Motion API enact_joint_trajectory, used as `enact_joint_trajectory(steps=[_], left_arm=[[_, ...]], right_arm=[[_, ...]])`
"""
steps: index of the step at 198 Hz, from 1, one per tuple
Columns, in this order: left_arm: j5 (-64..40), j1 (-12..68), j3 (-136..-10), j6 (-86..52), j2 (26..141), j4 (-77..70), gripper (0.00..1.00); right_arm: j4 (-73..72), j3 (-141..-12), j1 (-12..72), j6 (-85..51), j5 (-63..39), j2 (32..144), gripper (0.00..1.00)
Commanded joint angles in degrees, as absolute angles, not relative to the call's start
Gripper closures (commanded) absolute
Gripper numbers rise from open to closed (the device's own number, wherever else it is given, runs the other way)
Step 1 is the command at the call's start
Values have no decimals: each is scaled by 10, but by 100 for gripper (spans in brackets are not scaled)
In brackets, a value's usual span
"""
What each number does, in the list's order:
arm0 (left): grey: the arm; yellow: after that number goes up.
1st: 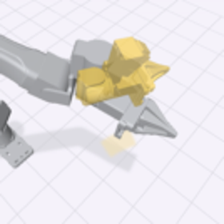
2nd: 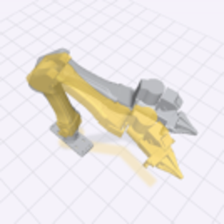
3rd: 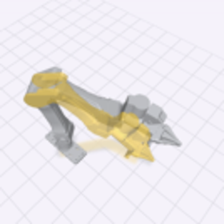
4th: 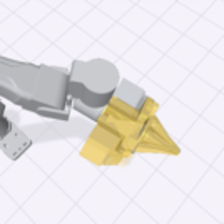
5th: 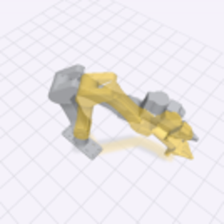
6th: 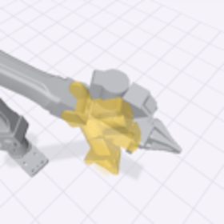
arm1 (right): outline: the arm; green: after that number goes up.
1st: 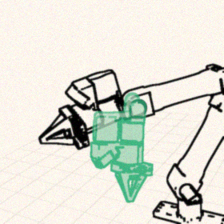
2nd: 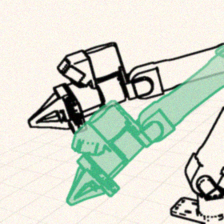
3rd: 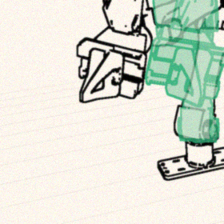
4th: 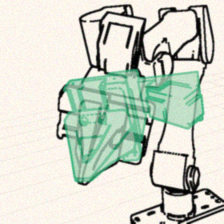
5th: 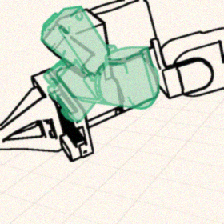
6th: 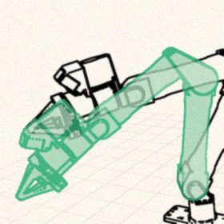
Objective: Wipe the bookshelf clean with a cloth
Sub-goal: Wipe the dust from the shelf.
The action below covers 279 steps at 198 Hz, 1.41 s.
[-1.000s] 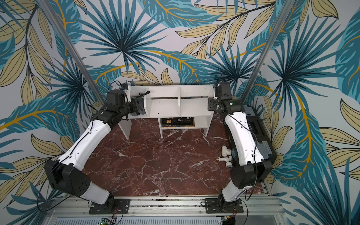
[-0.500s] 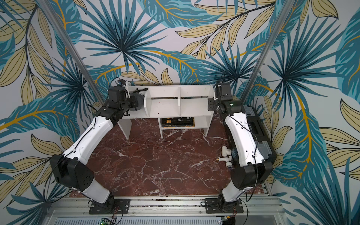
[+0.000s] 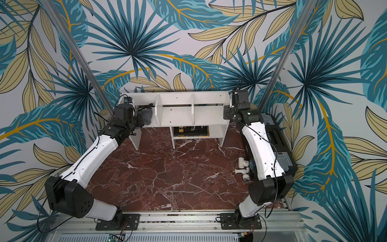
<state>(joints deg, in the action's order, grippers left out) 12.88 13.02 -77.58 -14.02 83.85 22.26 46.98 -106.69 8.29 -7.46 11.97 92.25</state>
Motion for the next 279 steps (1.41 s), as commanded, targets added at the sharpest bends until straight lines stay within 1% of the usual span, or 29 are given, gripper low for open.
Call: enact_joint_trajectory(steps=[1, 16, 31, 40, 76, 100, 129, 170, 192, 211, 251, 279], left_arm=[[67, 129, -752, -151, 826, 200, 100], [13, 134, -762, -163, 836, 184, 100], [-16, 140, -789, -161, 857, 168, 100], [-16, 144, -820, -152, 874, 167, 100], [55, 138, -964, -134, 924, 194, 100], [127, 134, -1004, -119, 927, 202, 100], [189, 130, -977, -109, 914, 220, 100], [209, 130, -834, -115, 843, 198, 100], [184, 131, -777, -130, 811, 193, 100], [150, 138, -758, -148, 806, 200, 100], [81, 168, -768, -162, 843, 190, 100], [65, 171, -785, -184, 873, 205, 100]], right_arm=[[465, -1049, 89, -122, 68, 931, 100], [463, -1044, 89, -125, 67, 928, 100], [458, -1035, 89, -128, 63, 926, 100], [455, -1031, 89, -128, 58, 926, 100], [456, -1040, 89, -130, 50, 930, 100], [458, -1046, 89, -130, 50, 929, 100], [462, -1055, 89, -136, 42, 933, 100], [458, -1053, 89, -140, 35, 933, 100], [459, -1053, 89, -140, 38, 935, 100], [456, -1048, 89, -143, 36, 933, 100], [451, -1030, 90, -141, 40, 924, 100], [454, -1031, 89, -136, 42, 920, 100]])
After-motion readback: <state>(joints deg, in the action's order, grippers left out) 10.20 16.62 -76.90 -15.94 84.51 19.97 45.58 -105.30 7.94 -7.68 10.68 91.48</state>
